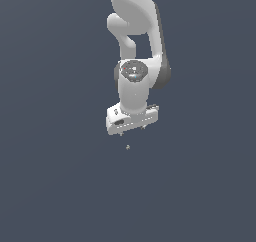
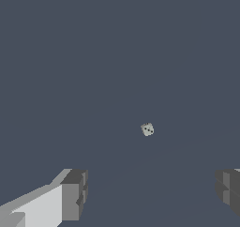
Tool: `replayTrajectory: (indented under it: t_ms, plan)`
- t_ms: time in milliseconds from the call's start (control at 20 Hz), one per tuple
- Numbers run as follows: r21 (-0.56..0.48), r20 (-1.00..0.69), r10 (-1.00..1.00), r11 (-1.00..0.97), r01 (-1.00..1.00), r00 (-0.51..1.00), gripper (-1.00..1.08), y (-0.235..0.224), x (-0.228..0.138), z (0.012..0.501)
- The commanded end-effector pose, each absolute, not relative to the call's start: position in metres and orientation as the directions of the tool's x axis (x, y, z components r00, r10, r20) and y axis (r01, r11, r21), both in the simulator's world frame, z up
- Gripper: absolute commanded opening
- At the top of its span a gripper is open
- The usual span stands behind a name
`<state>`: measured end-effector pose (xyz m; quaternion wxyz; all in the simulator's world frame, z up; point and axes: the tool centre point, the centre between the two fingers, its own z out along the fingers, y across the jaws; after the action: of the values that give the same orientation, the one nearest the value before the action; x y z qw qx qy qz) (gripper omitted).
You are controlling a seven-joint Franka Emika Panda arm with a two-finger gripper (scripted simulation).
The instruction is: Pick up the object and move it to a goal position.
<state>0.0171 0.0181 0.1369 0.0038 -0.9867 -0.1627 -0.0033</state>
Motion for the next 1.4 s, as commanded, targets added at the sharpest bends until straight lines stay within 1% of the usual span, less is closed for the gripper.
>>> replayTrajectory:
  t_ms: [0, 300, 600, 1150, 1350]
  plan:
    - [-0.003, 0.005, 0.383, -0.924, 0.383, 0.924, 1.0, 0.014, 0.021, 0.122]
    - [0.0, 0.002, 0.51, -0.86, 0.51, 0.86, 1.0, 0.006, 0.03, 0.09]
    - [0.0, 0.0, 0.587, -0.809, 0.587, 0.809, 1.0, 0.001, 0.034, 0.069]
    - [0.0, -0.001, 0.619, -0.785, 0.619, 0.785, 1.0, -0.001, 0.035, 0.058]
    - [0.0, -0.001, 0.62, -0.785, 0.62, 0.785, 1.0, -0.001, 0.035, 0.047]
